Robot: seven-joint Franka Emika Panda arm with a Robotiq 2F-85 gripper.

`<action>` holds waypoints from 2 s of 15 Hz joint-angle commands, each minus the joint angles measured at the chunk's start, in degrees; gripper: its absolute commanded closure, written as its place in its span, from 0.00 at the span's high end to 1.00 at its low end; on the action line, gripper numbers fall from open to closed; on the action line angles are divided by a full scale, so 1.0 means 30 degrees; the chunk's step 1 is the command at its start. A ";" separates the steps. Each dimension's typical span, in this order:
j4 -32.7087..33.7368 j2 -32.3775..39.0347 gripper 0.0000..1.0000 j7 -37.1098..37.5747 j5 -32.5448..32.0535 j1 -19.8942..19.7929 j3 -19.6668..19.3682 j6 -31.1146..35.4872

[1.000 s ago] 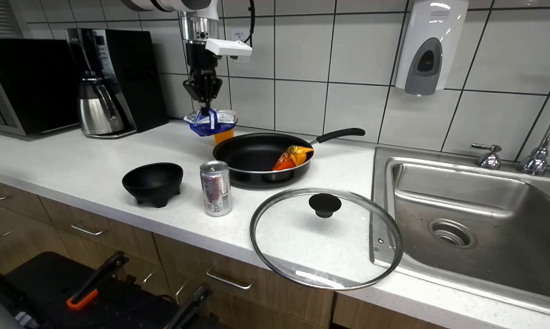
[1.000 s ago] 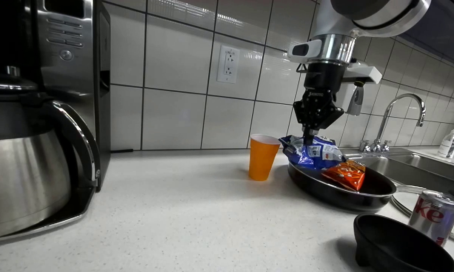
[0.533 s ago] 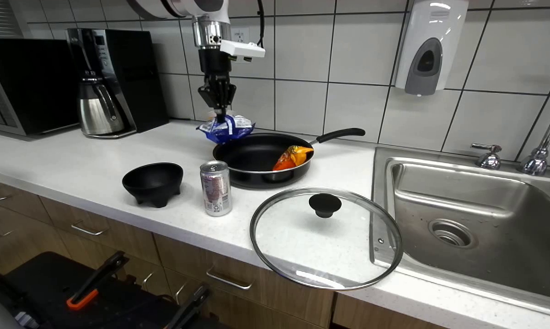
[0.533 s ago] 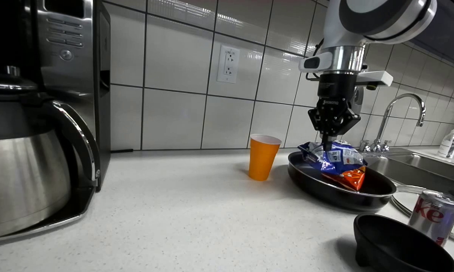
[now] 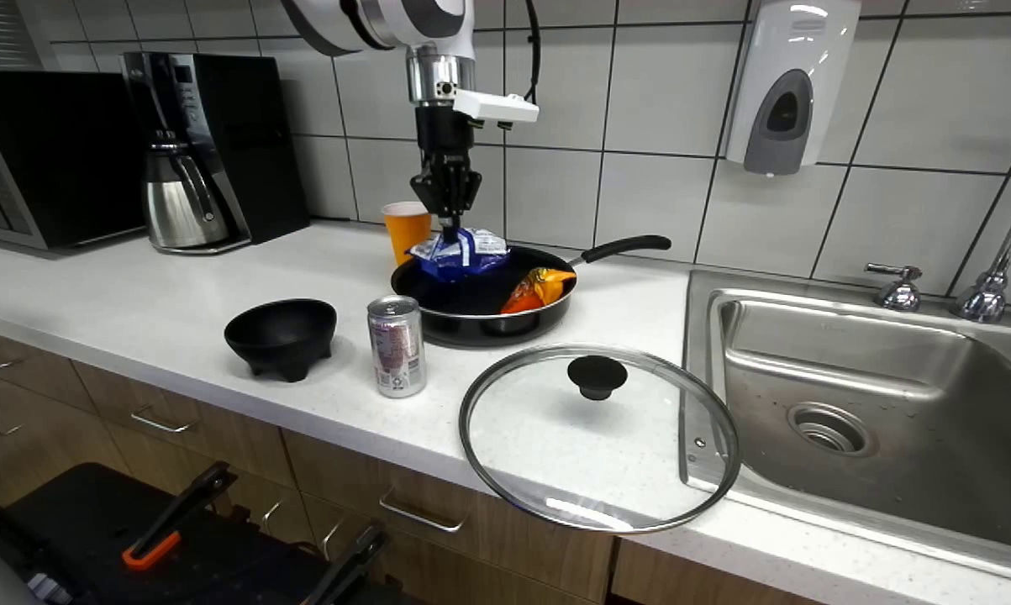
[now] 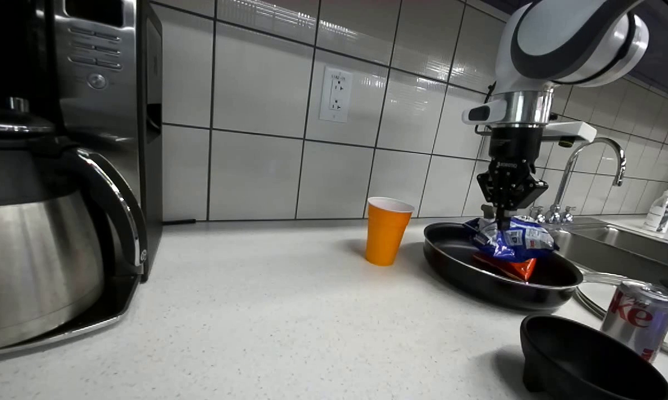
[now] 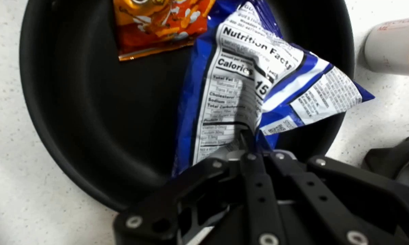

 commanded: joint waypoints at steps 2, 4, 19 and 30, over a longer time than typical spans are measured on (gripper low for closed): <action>0.1883 0.1775 0.00 -0.0549 -0.0445 -0.0491 0.0088 0.0224; 0.2620 0.2471 0.00 -0.0555 -0.0608 -0.0514 0.0140 0.0432; 0.5416 0.5363 0.00 -0.2619 -0.0527 -0.0901 0.0826 0.1968; 0.4276 0.3364 0.79 -0.3041 0.1111 -0.1369 0.1309 0.0731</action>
